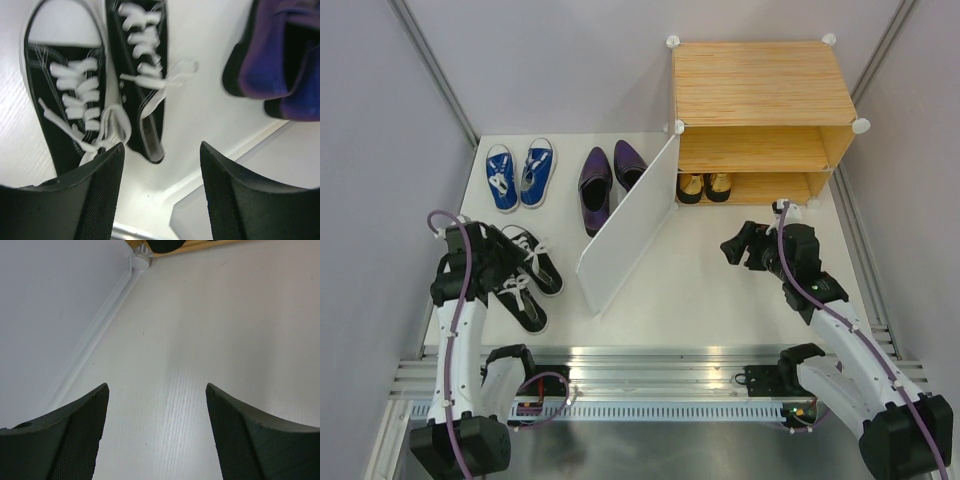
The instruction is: Place and organize the shoes in the shoe cabinet
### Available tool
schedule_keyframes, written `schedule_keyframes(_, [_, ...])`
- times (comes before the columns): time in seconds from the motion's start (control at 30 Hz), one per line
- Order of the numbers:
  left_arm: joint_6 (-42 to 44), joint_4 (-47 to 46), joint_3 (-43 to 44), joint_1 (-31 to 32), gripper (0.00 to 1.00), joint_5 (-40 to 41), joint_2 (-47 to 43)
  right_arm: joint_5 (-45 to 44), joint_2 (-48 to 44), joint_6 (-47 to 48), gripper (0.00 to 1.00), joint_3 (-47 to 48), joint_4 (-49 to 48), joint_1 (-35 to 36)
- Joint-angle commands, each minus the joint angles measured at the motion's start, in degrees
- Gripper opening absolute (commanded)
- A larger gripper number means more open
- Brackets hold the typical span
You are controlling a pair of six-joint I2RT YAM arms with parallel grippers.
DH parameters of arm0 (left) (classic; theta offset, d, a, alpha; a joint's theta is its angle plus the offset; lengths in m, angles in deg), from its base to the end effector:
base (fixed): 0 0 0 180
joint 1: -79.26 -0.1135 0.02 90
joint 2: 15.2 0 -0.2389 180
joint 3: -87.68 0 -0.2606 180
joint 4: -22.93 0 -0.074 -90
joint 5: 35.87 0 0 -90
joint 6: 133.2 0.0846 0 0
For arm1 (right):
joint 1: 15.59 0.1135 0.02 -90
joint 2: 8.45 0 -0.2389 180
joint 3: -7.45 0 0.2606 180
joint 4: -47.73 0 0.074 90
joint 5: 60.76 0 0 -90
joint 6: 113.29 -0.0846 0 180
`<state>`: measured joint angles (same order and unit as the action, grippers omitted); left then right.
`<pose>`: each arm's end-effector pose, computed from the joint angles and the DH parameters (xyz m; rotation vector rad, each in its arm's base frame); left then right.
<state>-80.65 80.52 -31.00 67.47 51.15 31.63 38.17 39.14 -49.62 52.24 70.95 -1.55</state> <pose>0.2207 0.0416 0.2447 -0.9504 2.1374 -0.2846 0.2498 0.0760 0.2080 0.1212 2.0683 0.5977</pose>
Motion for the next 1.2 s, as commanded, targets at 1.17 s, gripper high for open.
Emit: schedule_keyframes(1.17, [-13.0, 4.3, -8.8, 6.3, 0.77, 5.4, 5.9, -0.7, 1.1, 0.4, 0.84, -2.3, -3.2, 0.0])
